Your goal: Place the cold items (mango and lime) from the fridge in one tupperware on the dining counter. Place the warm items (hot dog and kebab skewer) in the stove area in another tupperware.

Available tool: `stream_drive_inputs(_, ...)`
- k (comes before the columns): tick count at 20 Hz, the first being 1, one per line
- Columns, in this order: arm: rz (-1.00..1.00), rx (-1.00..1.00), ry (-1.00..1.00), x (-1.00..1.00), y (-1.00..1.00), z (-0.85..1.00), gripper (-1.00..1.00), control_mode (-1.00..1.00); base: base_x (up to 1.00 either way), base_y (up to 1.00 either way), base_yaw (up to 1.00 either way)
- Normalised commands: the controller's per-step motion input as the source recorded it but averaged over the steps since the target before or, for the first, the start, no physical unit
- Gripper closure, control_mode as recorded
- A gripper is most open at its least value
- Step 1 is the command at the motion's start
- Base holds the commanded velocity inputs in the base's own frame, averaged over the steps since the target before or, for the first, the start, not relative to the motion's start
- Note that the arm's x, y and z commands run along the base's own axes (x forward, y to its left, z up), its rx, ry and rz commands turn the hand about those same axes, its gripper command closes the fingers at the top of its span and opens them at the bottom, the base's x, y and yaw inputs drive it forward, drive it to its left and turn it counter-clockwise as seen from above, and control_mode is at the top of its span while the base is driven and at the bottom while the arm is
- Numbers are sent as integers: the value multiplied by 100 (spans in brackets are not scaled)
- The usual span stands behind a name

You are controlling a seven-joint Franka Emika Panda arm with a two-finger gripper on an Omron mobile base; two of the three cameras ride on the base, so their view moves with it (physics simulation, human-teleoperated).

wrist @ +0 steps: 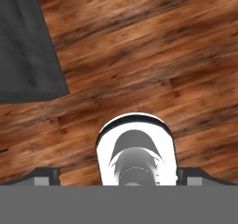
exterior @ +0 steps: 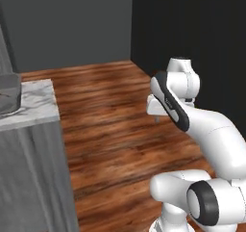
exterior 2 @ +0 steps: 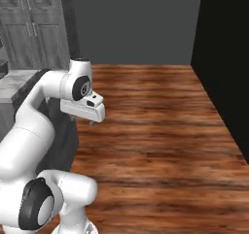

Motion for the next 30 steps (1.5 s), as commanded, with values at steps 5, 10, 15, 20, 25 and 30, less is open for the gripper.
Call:
stream_drive_inputs(5, 0, 0, 0, 0, 0, 0, -100, 100, 65, -100, 15)
stream_drive_inputs(10, 0, 0, 0, 0, 0, 0, -100, 100, 80, -76, 29)
stream_drive_inputs(15, 0, 0, 0, 0, 0, 0, -100, 100, 100, -29, 28)
stream_drive_inputs(20, 0, 0, 0, 0, 0, 0, -100, 100, 100, -7, 15)
stream_drive_inputs(25, 0, 0, 0, 0, 0, 0, -100, 100, 100, -1, 1)
stream_drive_inputs(30, 0, 0, 0, 0, 0, 0, -100, 100, 100, -15, 20)
